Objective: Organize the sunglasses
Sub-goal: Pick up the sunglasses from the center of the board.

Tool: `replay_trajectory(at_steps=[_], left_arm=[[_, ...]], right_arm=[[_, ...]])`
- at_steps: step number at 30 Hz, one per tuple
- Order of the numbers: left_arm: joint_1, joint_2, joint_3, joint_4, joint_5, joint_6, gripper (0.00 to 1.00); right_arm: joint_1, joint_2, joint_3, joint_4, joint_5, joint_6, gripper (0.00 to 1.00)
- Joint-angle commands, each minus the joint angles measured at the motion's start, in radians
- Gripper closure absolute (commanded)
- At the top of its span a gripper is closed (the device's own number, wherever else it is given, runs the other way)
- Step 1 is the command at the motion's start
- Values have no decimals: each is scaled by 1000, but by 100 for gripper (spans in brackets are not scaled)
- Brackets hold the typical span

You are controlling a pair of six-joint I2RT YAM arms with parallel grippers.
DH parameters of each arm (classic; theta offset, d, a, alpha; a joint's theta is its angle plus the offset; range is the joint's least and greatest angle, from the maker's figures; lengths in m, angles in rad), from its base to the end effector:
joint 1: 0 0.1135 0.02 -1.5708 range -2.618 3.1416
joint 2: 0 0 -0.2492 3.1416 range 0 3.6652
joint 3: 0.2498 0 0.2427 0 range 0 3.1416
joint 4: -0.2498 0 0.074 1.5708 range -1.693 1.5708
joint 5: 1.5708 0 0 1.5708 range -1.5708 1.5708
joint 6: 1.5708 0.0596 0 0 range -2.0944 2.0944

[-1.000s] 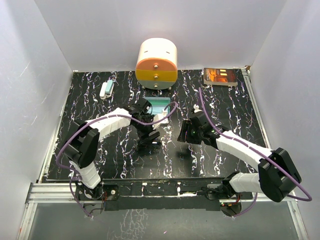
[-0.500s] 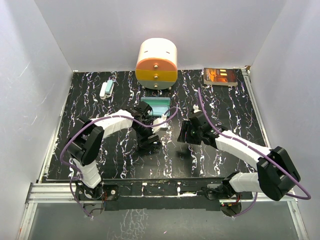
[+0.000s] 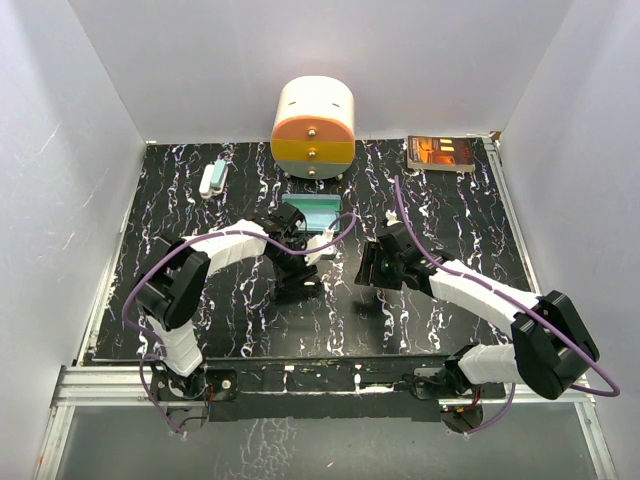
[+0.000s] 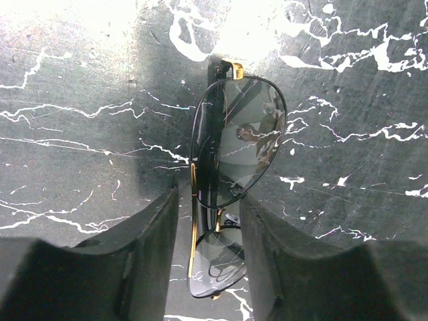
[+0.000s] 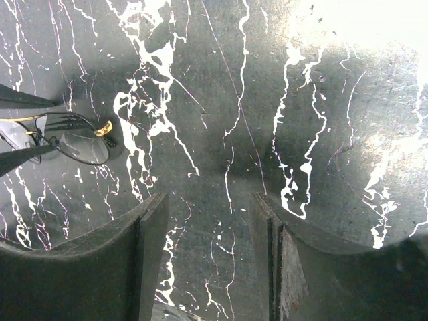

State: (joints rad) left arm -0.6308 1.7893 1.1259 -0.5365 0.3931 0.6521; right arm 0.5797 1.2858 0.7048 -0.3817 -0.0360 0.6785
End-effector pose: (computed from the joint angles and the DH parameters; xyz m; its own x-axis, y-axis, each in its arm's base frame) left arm 0.2635 -0.2208 0.1390 -0.1995 0.8399 -0.5047 0.9789 0.1942 -0.0638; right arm 0.2128 0.1419 0.1641 -0.8889 0.1677 -0.4262 -0.0086 0.9243 0.3816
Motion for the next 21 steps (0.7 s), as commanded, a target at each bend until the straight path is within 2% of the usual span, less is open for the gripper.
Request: replay_trajectory(at_steps=[1, 12, 21], left_arm=[[-8, 15, 9, -26, 8, -4, 64], [-13, 17, 7, -21, 2, -24, 100], [-13, 20, 99, -95, -5, 33, 100]], right_arm=[[-4, -8, 24, 55, 16, -7, 45], [-3, -5, 22, 55, 25, -5, 46], [-3, 3, 28, 55, 22, -1, 46]])
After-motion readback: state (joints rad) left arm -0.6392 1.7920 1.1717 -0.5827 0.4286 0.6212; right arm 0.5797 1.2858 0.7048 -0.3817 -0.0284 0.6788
